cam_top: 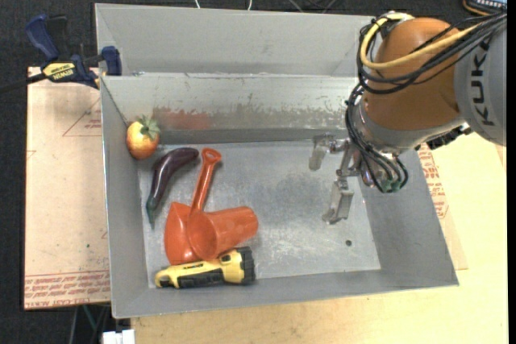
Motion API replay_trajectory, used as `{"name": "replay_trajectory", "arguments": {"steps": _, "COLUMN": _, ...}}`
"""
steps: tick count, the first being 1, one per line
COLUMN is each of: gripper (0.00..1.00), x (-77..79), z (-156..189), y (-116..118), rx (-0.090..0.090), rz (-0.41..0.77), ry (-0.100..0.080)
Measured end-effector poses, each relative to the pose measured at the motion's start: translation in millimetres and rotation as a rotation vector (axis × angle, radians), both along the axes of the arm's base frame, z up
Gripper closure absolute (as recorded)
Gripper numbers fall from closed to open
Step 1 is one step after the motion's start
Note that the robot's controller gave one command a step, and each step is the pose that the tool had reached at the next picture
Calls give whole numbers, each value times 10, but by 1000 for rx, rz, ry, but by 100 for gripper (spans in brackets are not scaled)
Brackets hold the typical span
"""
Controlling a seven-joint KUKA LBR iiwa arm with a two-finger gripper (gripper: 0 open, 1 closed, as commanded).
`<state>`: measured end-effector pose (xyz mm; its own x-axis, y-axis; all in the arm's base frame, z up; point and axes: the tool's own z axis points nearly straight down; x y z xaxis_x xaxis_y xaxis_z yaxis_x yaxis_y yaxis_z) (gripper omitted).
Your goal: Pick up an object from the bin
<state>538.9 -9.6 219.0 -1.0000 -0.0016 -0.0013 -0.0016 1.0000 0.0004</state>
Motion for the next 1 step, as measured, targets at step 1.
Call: {"name": "replay_trajectory", "arguments": {"steps": 1, "gripper": 0, "x": 0, "z": 0, "y": 0, "rx": 0, "rz": 0, "ry": 0}}
